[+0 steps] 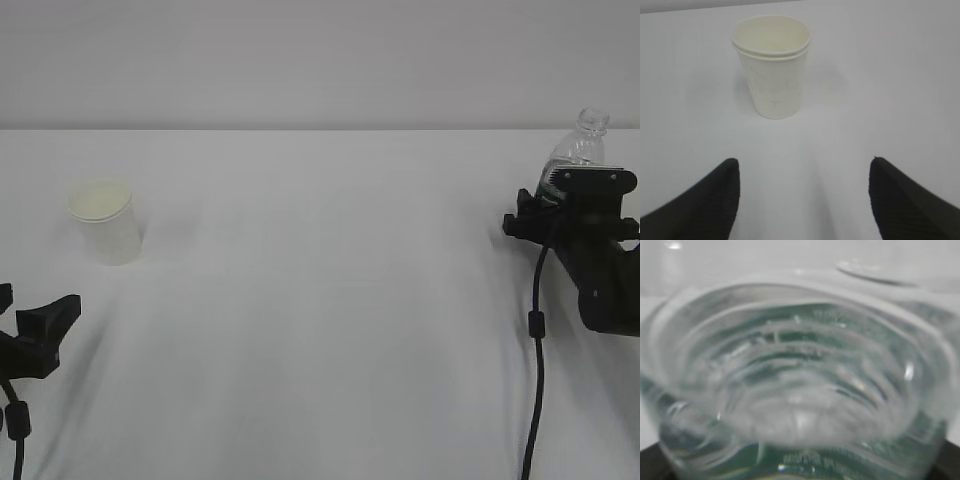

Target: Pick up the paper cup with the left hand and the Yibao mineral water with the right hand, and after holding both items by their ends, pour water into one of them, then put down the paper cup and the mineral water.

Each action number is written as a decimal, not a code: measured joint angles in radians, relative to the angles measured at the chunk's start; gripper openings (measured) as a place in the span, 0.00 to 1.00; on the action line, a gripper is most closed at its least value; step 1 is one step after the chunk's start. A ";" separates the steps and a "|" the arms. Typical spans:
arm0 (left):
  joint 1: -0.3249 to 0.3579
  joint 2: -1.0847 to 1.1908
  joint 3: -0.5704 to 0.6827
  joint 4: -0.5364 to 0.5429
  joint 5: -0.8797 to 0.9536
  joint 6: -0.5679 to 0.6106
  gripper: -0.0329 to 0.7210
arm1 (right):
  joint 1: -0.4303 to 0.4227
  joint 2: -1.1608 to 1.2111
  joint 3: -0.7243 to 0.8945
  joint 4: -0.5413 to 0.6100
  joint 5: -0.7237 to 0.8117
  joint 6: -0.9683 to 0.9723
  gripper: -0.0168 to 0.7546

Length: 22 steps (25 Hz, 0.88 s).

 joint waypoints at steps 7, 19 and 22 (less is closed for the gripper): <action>0.000 0.000 0.000 0.000 0.000 0.000 0.80 | 0.000 0.000 -0.021 -0.010 0.027 0.000 0.79; 0.000 0.000 0.000 0.000 0.000 0.000 0.80 | -0.002 0.000 -0.023 -0.014 0.047 -0.001 0.70; 0.000 0.000 0.000 0.000 0.000 0.000 0.79 | -0.002 0.000 -0.023 -0.016 0.047 -0.001 0.70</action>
